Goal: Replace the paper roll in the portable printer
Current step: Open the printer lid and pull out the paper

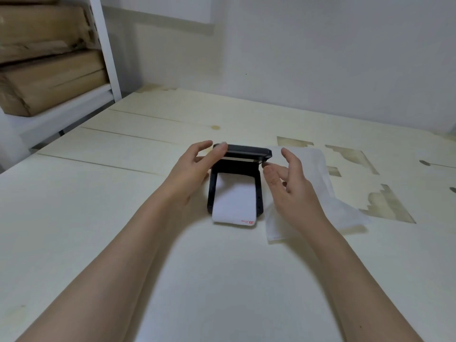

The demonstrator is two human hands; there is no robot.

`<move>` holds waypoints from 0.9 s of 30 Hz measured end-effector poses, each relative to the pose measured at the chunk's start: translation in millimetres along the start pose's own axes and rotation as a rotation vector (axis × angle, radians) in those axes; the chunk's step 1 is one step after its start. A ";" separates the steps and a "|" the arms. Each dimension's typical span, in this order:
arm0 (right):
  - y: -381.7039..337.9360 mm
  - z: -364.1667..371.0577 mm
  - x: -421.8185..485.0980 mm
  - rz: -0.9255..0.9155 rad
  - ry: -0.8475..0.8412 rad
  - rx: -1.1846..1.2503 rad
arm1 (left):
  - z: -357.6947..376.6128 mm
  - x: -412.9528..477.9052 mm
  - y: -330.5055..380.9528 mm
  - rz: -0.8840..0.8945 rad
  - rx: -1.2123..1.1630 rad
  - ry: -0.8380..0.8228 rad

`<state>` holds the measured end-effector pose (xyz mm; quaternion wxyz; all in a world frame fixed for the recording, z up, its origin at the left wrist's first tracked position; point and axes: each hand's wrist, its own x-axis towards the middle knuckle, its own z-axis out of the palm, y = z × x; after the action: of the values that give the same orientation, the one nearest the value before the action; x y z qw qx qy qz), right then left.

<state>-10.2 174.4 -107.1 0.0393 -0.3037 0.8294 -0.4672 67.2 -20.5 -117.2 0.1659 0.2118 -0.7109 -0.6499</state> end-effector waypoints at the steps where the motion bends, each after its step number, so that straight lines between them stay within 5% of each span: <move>1: 0.4 -0.1 0.3 0.006 0.001 0.006 | 4.8 1.2 1.8 0.007 0.011 0.035; 10: -0.9 3.2 -2.5 -0.013 -0.044 -0.195 | 23.7 12.9 15.3 -0.054 0.142 0.134; 20: 4.6 8.4 -9.8 -0.277 -0.357 -0.536 | 33.8 30.1 24.2 -0.211 -0.013 0.136; 27: 7.3 5.2 -6.8 -0.336 -0.217 -0.465 | 33.0 19.8 21.4 -0.141 -0.048 0.114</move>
<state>-6.2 176.9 -117.3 -0.0208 -0.4855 0.8433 -0.2297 31.6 -1.1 -100.0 0.1649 0.2939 -0.6677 -0.6638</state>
